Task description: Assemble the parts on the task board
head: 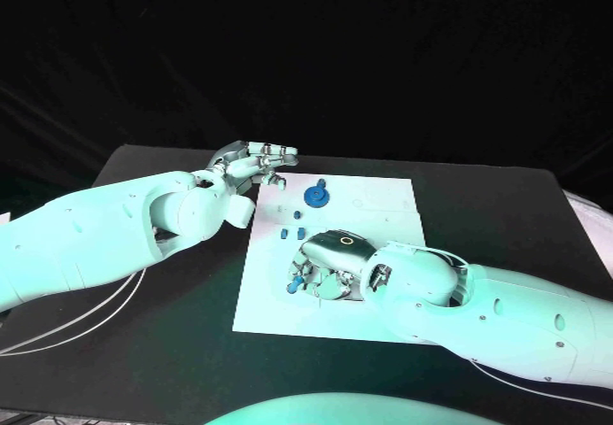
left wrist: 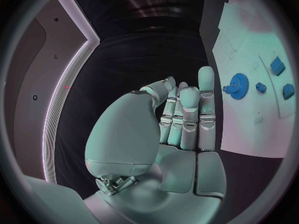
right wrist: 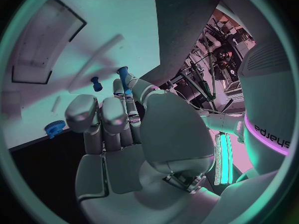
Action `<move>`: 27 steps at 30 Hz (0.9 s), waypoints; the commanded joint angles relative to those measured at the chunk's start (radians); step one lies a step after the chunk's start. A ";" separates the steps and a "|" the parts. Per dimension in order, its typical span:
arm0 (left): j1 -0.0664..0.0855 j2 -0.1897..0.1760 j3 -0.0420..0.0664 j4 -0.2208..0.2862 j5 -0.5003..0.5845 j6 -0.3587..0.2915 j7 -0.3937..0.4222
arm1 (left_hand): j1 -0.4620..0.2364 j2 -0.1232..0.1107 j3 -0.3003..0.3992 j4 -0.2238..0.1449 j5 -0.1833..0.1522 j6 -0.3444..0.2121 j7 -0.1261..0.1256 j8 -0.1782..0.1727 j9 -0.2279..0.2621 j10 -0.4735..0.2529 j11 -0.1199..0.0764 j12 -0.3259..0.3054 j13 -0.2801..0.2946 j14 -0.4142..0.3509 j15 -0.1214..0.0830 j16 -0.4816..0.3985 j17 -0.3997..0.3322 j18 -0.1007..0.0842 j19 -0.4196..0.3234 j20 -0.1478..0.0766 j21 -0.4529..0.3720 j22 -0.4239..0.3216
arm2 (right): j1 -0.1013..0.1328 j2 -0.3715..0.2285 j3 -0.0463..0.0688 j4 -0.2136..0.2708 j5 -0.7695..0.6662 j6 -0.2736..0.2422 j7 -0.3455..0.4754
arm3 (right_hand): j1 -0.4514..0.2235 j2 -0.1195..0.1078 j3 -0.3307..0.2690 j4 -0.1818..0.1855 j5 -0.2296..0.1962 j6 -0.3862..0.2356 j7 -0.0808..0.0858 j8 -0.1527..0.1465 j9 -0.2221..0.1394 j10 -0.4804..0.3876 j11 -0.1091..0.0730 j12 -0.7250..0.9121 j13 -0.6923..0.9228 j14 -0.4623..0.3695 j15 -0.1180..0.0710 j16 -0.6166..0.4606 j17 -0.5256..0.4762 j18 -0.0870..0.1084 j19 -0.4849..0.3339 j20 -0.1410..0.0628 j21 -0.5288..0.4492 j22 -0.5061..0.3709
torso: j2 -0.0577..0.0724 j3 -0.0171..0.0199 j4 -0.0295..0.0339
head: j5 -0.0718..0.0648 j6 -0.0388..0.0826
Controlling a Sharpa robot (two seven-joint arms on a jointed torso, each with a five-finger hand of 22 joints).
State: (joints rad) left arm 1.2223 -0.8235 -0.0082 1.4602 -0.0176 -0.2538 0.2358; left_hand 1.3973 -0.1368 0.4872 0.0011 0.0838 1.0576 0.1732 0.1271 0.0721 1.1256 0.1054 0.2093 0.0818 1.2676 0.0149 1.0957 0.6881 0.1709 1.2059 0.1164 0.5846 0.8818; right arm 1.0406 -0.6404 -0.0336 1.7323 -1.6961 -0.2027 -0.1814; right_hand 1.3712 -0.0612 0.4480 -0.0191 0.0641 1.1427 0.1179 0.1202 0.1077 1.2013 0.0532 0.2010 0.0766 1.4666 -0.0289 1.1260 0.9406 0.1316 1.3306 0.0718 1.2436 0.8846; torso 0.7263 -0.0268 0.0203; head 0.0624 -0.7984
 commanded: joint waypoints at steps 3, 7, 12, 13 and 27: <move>0.000 0.001 0.000 0.001 0.003 0.020 0.002 | 0.001 0.009 -0.007 -0.003 0.006 -0.007 0.004 0.006 -0.002 -0.009 -0.003 0.010 -0.001 -0.005 0.000 -0.004 -0.002 0.012 -0.001 -0.004 -0.006 -0.003 | -0.002 0.008 -0.003 0.000 -0.046 0.045 -0.028 | -0.019 -0.007 -0.008 0.007 0.000 0.000 0.004 0.001 0.004 -0.012 0.003 -0.010 -0.002 0.016 0.000 0.002 -0.005 -0.009 -0.006 0.000 0.000 -0.007 | 0.000 -0.0001 -0.0002 | 0.000 -0.001; 0.000 0.001 0.000 0.001 0.003 0.020 0.002 | 0.001 0.009 -0.007 -0.003 0.006 -0.007 0.004 0.006 -0.002 -0.009 -0.003 0.010 -0.001 -0.005 0.000 -0.004 -0.002 0.012 -0.001 -0.004 -0.006 -0.003 | -0.002 0.015 -0.004 -0.002 -0.058 0.048 -0.038 | -0.049 -0.037 -0.022 0.017 0.017 -0.066 0.031 -0.036 -0.011 -0.064 0.025 -0.038 -0.010 0.014 0.017 0.002 -0.006 -0.007 -0.018 0.010 -0.013 -0.031 | -0.001 -0.0003 -0.0006 | -0.001 -0.001; 0.000 0.002 0.000 0.001 0.003 0.020 0.001 | 0.001 0.009 -0.007 -0.003 0.006 -0.007 0.004 0.006 -0.002 -0.009 -0.003 0.010 -0.001 -0.005 0.000 -0.004 -0.002 0.012 -0.001 -0.004 -0.006 -0.003 | -0.002 0.023 -0.007 -0.005 -0.067 0.028 -0.044 | -0.073 -0.078 -0.059 0.022 0.046 -0.165 0.048 -0.059 -0.033 -0.137 0.047 -0.058 -0.011 0.006 0.035 -0.012 -0.028 0.002 -0.043 0.029 -0.043 -0.085 | 0.000 0.0000 0.0004 | -0.002 0.001; 0.000 0.002 0.000 0.001 0.003 0.020 0.000 | 0.001 0.009 -0.007 -0.003 0.006 -0.007 0.004 0.006 -0.002 -0.009 -0.003 0.010 -0.001 -0.005 0.000 -0.004 -0.002 0.012 -0.001 -0.004 -0.006 -0.003 | -0.002 0.023 -0.007 -0.004 -0.068 0.019 -0.044 | -0.075 -0.084 -0.070 0.022 0.047 -0.186 0.050 -0.060 -0.037 -0.153 0.050 -0.060 -0.011 0.003 0.036 -0.017 -0.036 0.005 -0.048 0.032 -0.049 -0.096 | 0.000 0.0001 0.0002 | -0.003 0.001; 0.000 -0.006 -0.003 0.003 0.003 0.022 -0.006 | 0.001 0.010 -0.007 -0.003 0.006 -0.008 0.004 0.006 -0.002 -0.010 -0.003 0.010 -0.001 -0.006 0.000 -0.005 -0.004 0.012 -0.001 -0.004 -0.006 -0.003 | -0.004 -0.136 0.006 0.118 -0.004 -0.204 0.001 | -0.054 -0.068 -0.158 0.020 0.072 -0.192 0.043 -0.034 -0.031 -0.182 0.044 0.011 0.001 -0.010 0.033 -0.061 -0.094 0.010 -0.048 0.034 -0.073 -0.129 | -0.003 0.0003 -0.0038 | -0.014 0.014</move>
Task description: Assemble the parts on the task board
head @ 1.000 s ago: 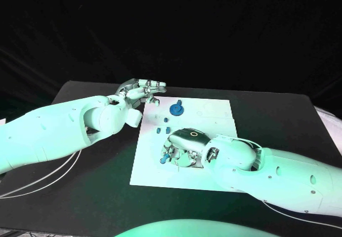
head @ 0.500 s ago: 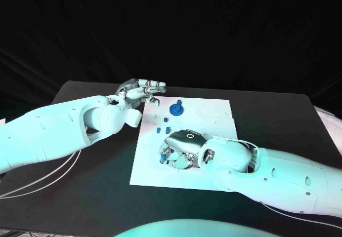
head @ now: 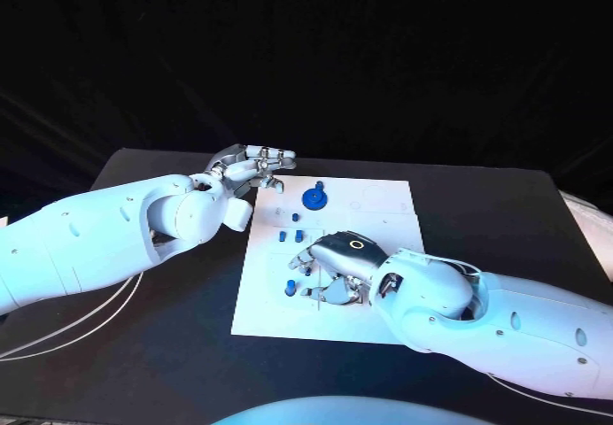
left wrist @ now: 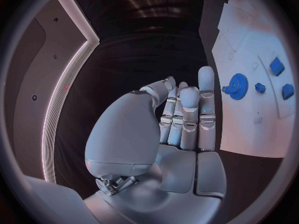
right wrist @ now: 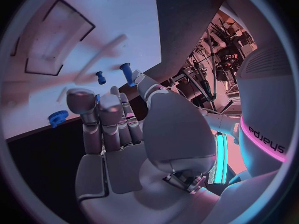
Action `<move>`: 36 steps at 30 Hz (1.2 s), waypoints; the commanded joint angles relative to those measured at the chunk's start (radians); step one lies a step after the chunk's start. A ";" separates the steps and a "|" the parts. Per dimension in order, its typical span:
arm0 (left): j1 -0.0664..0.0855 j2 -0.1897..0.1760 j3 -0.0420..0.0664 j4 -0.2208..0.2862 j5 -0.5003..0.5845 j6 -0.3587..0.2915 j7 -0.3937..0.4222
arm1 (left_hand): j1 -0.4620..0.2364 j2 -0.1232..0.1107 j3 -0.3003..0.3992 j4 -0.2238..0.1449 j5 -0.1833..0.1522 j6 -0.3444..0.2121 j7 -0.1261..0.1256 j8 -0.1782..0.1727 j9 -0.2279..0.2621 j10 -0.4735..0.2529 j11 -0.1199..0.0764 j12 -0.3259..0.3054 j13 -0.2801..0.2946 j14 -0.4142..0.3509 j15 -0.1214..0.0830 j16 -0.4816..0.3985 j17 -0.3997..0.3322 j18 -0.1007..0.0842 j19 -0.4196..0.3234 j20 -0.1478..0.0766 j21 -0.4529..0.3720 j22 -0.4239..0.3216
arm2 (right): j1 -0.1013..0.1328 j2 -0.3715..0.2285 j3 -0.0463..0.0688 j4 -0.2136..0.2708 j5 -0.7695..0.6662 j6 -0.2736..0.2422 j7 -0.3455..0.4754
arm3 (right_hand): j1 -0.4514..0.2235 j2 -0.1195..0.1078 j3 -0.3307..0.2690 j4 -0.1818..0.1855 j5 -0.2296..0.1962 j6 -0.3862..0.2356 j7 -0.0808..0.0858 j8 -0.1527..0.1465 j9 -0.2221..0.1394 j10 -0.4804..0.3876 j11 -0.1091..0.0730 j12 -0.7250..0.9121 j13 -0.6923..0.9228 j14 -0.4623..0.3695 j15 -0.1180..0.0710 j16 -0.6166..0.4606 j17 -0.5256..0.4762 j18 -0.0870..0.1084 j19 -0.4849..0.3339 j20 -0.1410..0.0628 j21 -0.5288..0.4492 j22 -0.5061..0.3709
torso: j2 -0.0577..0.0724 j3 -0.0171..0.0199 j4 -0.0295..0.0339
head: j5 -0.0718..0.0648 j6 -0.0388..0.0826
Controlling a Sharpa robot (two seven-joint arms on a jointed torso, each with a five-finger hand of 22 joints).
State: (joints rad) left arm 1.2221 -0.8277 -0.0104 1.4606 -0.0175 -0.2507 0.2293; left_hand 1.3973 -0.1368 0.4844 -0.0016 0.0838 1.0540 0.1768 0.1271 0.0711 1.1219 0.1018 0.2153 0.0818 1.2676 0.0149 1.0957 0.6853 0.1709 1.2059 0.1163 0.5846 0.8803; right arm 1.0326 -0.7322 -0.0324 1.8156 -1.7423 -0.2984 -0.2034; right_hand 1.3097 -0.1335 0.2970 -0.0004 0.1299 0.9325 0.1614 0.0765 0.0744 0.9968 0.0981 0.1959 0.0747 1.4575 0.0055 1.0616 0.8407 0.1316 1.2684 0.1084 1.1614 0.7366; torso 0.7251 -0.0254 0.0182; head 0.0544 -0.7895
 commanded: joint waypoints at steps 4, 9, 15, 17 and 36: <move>0.000 -0.005 -0.005 0.004 0.003 0.020 0.000 | 0.001 0.010 -0.005 0.000 0.006 -0.005 0.000 0.006 -0.001 -0.006 0.000 0.004 -0.001 -0.006 0.000 -0.005 -0.001 0.012 -0.001 -0.004 -0.006 -0.001 | 0.027 -0.155 0.011 0.097 0.145 -0.112 0.000 | 0.006 0.020 -0.004 0.010 0.022 0.057 -0.002 0.023 0.007 0.128 -0.016 0.072 0.018 0.023 -0.011 0.061 0.075 -0.006 0.058 -0.006 0.065 0.115 | -0.005 -0.0011 -0.0056 | -0.022 0.010; 0.000 -0.009 -0.008 0.006 0.003 0.019 0.001 | 0.001 0.010 -0.005 0.000 0.006 -0.005 0.000 0.006 -0.001 -0.006 0.000 0.004 -0.001 -0.006 0.000 -0.005 -0.001 0.012 -0.001 -0.004 -0.006 -0.001 | 0.056 -0.284 0.012 0.136 0.266 -0.045 -0.093 | -0.050 0.005 -0.055 0.051 0.051 0.097 -0.037 0.044 0.012 0.326 -0.063 0.239 0.125 0.046 -0.046 0.131 0.154 -0.024 0.109 -0.040 0.132 0.229 | -0.011 -0.0018 -0.0146 | -0.039 0.013; 0.000 -0.010 -0.010 0.009 0.003 0.019 0.001 | 0.001 0.010 -0.005 0.000 0.006 -0.005 0.000 0.006 -0.001 -0.006 0.000 0.004 -0.001 -0.006 0.000 -0.005 -0.001 0.012 -0.001 -0.004 -0.006 -0.001 | 0.065 -0.395 -0.001 0.154 0.298 -0.018 -0.200 | -0.095 0.012 -0.150 0.120 0.160 0.105 -0.056 0.073 0.016 0.325 -0.072 0.677 0.607 0.068 -0.064 0.287 0.355 -0.040 0.140 -0.056 0.182 0.314 | -0.015 -0.0017 -0.0217 | -0.055 0.017; 0.000 -0.009 -0.010 0.009 0.003 0.020 0.001 | 0.001 0.010 -0.005 0.000 0.006 -0.005 0.000 0.006 -0.001 -0.006 0.000 0.004 -0.001 -0.006 0.000 -0.005 -0.001 0.012 -0.001 -0.004 -0.006 -0.001 | 0.066 -0.416 -0.004 0.159 0.293 -0.014 -0.230 | -0.094 0.022 -0.170 0.137 0.167 0.108 -0.055 0.084 0.019 0.307 -0.074 0.745 0.692 0.066 -0.060 0.301 0.372 -0.040 0.141 -0.057 0.186 0.321 | -0.016 -0.0008 -0.0234 | -0.057 0.018; -0.001 -0.009 -0.011 0.005 0.003 0.022 0.001 | 0.001 0.010 -0.005 0.000 0.006 -0.005 0.000 0.006 -0.001 -0.006 0.000 0.004 -0.001 -0.006 0.000 -0.005 -0.001 0.012 -0.001 -0.004 -0.006 -0.001 | 0.018 -0.379 -0.021 0.139 0.235 0.023 -0.343 | -0.108 0.041 -0.285 0.237 0.235 0.110 -0.060 0.127 0.039 0.301 -0.080 0.884 0.901 0.065 -0.062 0.337 0.417 -0.043 0.142 -0.057 0.199 0.343 | -0.018 -0.0015 -0.0227 | -0.057 0.015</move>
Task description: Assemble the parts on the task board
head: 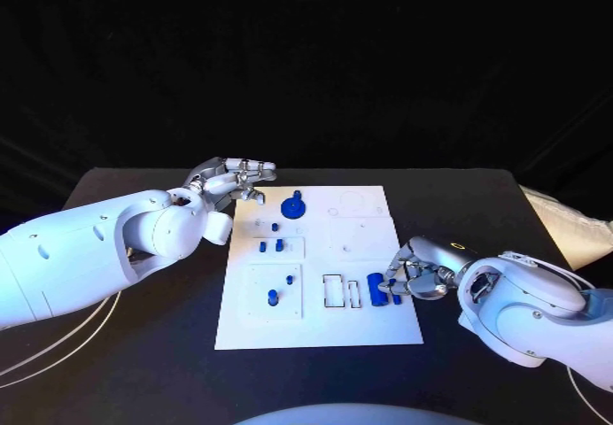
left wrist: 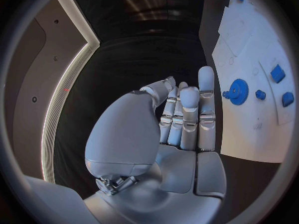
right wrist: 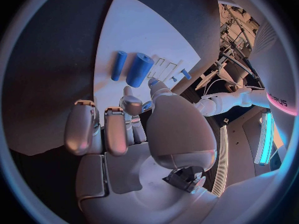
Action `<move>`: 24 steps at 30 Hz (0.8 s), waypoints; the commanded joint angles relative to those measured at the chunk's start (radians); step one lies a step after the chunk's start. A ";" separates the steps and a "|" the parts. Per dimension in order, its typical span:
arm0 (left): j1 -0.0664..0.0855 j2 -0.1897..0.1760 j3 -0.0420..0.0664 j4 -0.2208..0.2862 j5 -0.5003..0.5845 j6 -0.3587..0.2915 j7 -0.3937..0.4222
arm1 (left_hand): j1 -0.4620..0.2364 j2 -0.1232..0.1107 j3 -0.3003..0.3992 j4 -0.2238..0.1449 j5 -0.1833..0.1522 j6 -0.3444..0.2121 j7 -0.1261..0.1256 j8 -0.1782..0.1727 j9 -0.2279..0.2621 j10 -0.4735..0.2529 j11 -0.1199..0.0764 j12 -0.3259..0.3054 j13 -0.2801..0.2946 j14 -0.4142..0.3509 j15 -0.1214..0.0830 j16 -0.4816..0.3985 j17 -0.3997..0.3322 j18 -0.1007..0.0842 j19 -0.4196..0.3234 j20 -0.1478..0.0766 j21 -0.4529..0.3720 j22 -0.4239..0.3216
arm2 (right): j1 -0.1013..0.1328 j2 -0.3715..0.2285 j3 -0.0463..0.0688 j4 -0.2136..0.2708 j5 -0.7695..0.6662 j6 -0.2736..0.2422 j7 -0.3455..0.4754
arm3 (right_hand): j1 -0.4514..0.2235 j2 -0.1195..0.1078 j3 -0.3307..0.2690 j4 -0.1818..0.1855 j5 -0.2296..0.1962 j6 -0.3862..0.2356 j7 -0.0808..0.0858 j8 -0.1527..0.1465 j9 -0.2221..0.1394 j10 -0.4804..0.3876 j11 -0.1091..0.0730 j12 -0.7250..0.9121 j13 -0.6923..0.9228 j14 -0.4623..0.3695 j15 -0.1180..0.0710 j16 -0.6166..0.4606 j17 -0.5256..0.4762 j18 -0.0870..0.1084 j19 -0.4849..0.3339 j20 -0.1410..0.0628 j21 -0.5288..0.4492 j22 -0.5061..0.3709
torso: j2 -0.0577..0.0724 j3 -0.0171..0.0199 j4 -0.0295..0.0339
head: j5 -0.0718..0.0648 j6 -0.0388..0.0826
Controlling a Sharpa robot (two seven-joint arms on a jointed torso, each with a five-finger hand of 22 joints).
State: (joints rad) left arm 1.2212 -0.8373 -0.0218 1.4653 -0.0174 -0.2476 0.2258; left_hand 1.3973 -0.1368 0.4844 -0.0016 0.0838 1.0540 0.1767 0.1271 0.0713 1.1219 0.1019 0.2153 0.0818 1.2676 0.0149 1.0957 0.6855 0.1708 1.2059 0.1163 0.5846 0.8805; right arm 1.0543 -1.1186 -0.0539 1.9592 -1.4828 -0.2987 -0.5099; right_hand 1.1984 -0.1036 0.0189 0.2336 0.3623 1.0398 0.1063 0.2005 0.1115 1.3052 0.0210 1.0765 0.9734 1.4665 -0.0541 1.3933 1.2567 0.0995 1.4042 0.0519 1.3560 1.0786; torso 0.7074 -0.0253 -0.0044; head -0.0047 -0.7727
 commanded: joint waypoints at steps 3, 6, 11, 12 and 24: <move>-0.001 0.000 0.000 0.000 0.003 0.019 0.004 | 0.001 0.010 -0.005 0.000 0.006 -0.005 0.000 0.006 -0.001 -0.006 0.000 0.004 -0.001 -0.006 0.000 -0.005 -0.001 0.012 -0.001 -0.004 -0.006 -0.002 | -0.009 0.019 0.000 -0.011 -0.027 0.029 -0.038 | 0.004 0.012 -0.012 0.007 0.003 0.003 -0.006 0.005 0.002 -0.004 -0.003 0.010 0.012 0.057 -0.002 0.007 0.004 -0.011 0.006 -0.001 0.005 0.002 | 0.000 -0.0011 -0.0009 | 0.003 -0.003; -0.001 0.000 0.000 0.000 0.003 0.020 0.004 | 0.001 0.010 -0.005 0.000 0.006 -0.005 0.000 0.006 -0.001 -0.006 0.000 0.004 -0.001 -0.006 0.000 -0.005 -0.001 0.012 -0.001 -0.004 -0.006 -0.002 | -0.015 0.031 0.000 -0.019 -0.030 0.035 -0.040 | 0.005 0.013 -0.013 0.008 0.003 0.004 -0.006 0.005 0.003 -0.003 -0.003 0.012 0.016 0.057 -0.002 0.008 0.004 -0.011 0.006 -0.001 0.005 0.003 | 0.000 -0.0009 -0.0017 | 0.003 -0.005; -0.001 0.000 0.000 0.000 0.003 0.021 0.003 | 0.001 0.010 -0.005 0.000 0.006 -0.005 0.000 0.006 -0.001 -0.006 0.000 0.004 -0.001 -0.006 0.000 -0.005 -0.001 0.012 -0.001 -0.004 -0.006 -0.002 | -0.025 0.052 0.000 -0.036 -0.038 0.044 -0.043 | 0.008 0.014 -0.017 0.011 0.003 0.005 -0.007 0.007 0.004 -0.003 -0.004 0.015 0.020 0.057 -0.003 0.009 0.006 -0.011 0.007 -0.001 0.006 0.004 | 0.001 -0.0006 -0.0005 | 0.003 -0.006; -0.001 0.000 0.000 0.000 0.003 0.021 0.003 | 0.001 0.010 -0.005 0.000 0.006 -0.005 0.000 0.006 -0.001 -0.006 0.000 0.004 -0.001 -0.006 0.000 -0.005 -0.001 0.012 -0.001 -0.004 -0.006 -0.002 | -0.026 0.056 0.000 -0.040 -0.039 0.044 -0.043 | 0.008 0.014 -0.017 0.011 0.003 0.005 -0.007 0.007 0.004 -0.003 -0.004 0.015 0.020 0.057 -0.003 0.009 0.006 -0.011 0.007 -0.001 0.006 0.004 | 0.001 -0.0009 -0.0005 | 0.003 -0.006; -0.001 -0.001 0.000 0.000 0.003 0.025 -0.007 | -0.001 0.010 -0.007 0.000 0.006 -0.008 0.001 0.007 -0.002 -0.010 0.001 0.007 -0.001 -0.008 0.000 -0.007 -0.005 0.011 -0.001 -0.003 -0.008 -0.003 | -0.053 0.110 0.000 -0.085 -0.043 0.045 -0.046 | 0.034 0.032 -0.025 0.018 0.013 0.007 -0.008 0.016 0.009 0.004 -0.005 0.032 0.050 0.057 -0.004 0.011 0.008 -0.011 0.006 -0.002 0.007 0.006 | 0.000 -0.0016 0.0000 | 0.006 -0.002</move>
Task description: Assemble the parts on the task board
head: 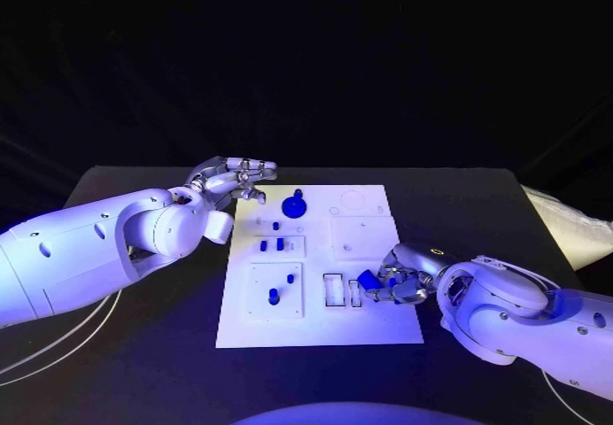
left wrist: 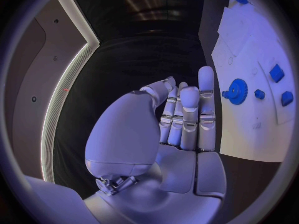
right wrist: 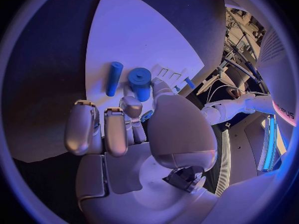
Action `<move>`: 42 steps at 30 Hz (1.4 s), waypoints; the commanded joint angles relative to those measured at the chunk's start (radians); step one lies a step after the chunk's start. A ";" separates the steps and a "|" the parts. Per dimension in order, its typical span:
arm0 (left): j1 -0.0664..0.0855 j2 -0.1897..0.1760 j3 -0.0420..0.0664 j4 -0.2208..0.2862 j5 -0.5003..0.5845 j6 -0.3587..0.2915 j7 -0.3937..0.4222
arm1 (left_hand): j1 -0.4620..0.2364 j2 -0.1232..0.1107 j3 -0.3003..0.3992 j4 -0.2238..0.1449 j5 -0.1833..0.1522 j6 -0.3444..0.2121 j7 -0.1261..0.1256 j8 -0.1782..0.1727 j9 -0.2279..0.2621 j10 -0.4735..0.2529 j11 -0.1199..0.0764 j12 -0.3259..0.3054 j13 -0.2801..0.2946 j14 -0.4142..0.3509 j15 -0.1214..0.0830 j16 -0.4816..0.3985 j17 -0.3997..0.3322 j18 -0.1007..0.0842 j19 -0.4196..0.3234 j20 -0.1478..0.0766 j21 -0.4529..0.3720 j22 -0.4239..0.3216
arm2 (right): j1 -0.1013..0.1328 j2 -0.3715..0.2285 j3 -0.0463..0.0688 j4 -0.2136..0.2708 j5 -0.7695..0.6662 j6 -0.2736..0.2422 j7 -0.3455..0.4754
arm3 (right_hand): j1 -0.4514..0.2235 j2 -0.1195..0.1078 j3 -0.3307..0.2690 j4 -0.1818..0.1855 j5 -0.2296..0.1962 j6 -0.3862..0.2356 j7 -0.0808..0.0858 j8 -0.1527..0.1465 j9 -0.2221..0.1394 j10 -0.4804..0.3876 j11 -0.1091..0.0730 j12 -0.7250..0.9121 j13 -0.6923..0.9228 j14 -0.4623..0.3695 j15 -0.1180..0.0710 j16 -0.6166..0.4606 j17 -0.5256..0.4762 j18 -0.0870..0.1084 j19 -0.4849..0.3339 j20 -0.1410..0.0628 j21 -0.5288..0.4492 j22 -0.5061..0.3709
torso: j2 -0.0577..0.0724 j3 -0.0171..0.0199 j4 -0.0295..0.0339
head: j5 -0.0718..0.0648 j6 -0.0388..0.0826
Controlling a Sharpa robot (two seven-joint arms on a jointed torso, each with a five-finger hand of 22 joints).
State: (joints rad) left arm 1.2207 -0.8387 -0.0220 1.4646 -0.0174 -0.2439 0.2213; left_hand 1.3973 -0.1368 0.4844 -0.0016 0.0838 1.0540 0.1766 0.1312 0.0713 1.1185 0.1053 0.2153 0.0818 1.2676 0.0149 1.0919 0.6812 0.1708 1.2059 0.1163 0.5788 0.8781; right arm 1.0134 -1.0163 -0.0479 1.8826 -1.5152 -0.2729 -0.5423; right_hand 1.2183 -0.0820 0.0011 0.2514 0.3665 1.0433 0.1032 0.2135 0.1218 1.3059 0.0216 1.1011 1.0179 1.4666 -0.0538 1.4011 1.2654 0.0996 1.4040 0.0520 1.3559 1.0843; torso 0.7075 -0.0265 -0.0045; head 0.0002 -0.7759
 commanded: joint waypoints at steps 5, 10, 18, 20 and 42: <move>0.000 0.000 0.001 0.000 0.003 0.022 -0.004 | -0.002 0.010 -0.008 0.000 0.006 -0.008 0.001 0.003 -0.002 -0.007 -0.002 0.007 -0.001 -0.008 0.000 -0.004 -0.002 0.011 -0.001 -0.003 -0.003 -0.001 | -0.018 0.012 -0.006 -0.009 -0.002 -0.011 -0.013 | 0.031 0.028 -0.011 0.004 0.025 0.015 -0.009 0.014 0.005 0.014 -0.009 0.022 0.031 0.057 -0.007 0.007 0.004 -0.012 0.007 -0.004 0.009 0.005 | -0.001 -0.0005 -0.0015 | 0.001 0.000; -0.001 0.000 0.001 0.001 0.003 0.023 -0.004 | -0.002 0.010 -0.008 0.000 0.006 -0.008 0.002 0.003 -0.002 -0.008 -0.002 0.007 -0.001 -0.008 0.001 -0.004 -0.002 0.011 -0.001 -0.003 -0.003 -0.001 | -0.020 0.002 -0.006 0.007 0.004 -0.111 0.002 | 0.046 0.050 -0.016 0.014 0.068 0.037 -0.018 0.027 0.016 0.043 -0.018 0.063 0.084 0.060 -0.013 0.017 0.020 -0.014 0.013 -0.010 0.016 0.019 | 0.000 0.0008 -0.0016 | 0.002 -0.003; -0.002 -0.001 0.000 0.000 0.003 0.025 -0.004 | -0.002 0.010 -0.008 0.000 0.006 -0.008 0.002 0.003 -0.002 -0.008 -0.002 0.007 -0.001 -0.008 0.001 -0.004 -0.002 0.011 -0.001 -0.003 -0.003 -0.001 | -0.012 -0.032 0.003 0.059 0.052 -0.225 0.038 | 0.045 0.068 -0.023 0.028 0.087 0.052 -0.026 0.038 0.028 0.056 -0.024 0.077 0.108 0.061 -0.019 0.025 0.033 -0.016 0.017 -0.016 0.022 0.029 | -0.002 -0.0014 -0.0009 | 0.001 -0.002; -0.002 -0.001 0.000 0.000 0.003 0.026 -0.004 | -0.002 0.010 -0.008 0.000 0.006 -0.008 0.002 0.003 -0.002 -0.008 -0.002 0.007 -0.001 -0.008 0.001 -0.004 -0.002 0.011 -0.001 -0.003 -0.003 -0.001 | -0.009 -0.031 0.005 0.068 0.077 -0.217 0.040 | 0.043 0.072 -0.025 0.032 0.093 0.053 -0.027 0.038 0.030 0.057 -0.025 0.077 0.110 0.062 -0.020 0.025 0.034 -0.016 0.018 -0.017 0.022 0.030 | -0.001 -0.0010 -0.0012 | 0.001 -0.001; -0.003 0.001 0.000 0.002 0.003 0.028 -0.005 | -0.002 0.010 -0.008 0.000 0.006 -0.008 0.002 0.003 -0.002 -0.008 -0.002 0.007 -0.001 -0.008 0.001 -0.004 -0.002 0.011 -0.001 -0.003 -0.003 -0.001 | -0.011 0.061 0.005 0.043 0.165 -0.030 0.007 | -0.036 0.099 -0.080 0.040 0.077 0.055 -0.031 0.043 0.053 0.063 -0.028 0.073 0.130 0.061 -0.022 0.028 0.038 -0.016 0.018 -0.019 0.023 0.033 | 0.000 -0.0013 -0.0003 | 0.010 -0.005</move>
State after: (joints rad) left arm 1.2176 -0.8394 -0.0221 1.4643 -0.0174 -0.2355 0.2125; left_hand 1.3973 -0.1368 0.4844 -0.0016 0.0838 1.0539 0.1766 0.1311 0.0707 1.1185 0.1053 0.2204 0.0818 1.2676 0.0149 1.0919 0.6803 0.1708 1.2059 0.1163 0.5788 0.8784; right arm 1.0038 -0.9570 -0.0427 1.9266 -1.3594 -0.3357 -0.5271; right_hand 1.1931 0.0143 -0.0733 0.2926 0.4489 1.0941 0.0742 0.2550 0.1734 1.3648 -0.0057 1.1732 1.1466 1.4666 -0.0682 1.4260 1.3026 0.0997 1.4181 0.0378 1.3752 1.1171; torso 0.7073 -0.0279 -0.0044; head 0.0093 -0.7809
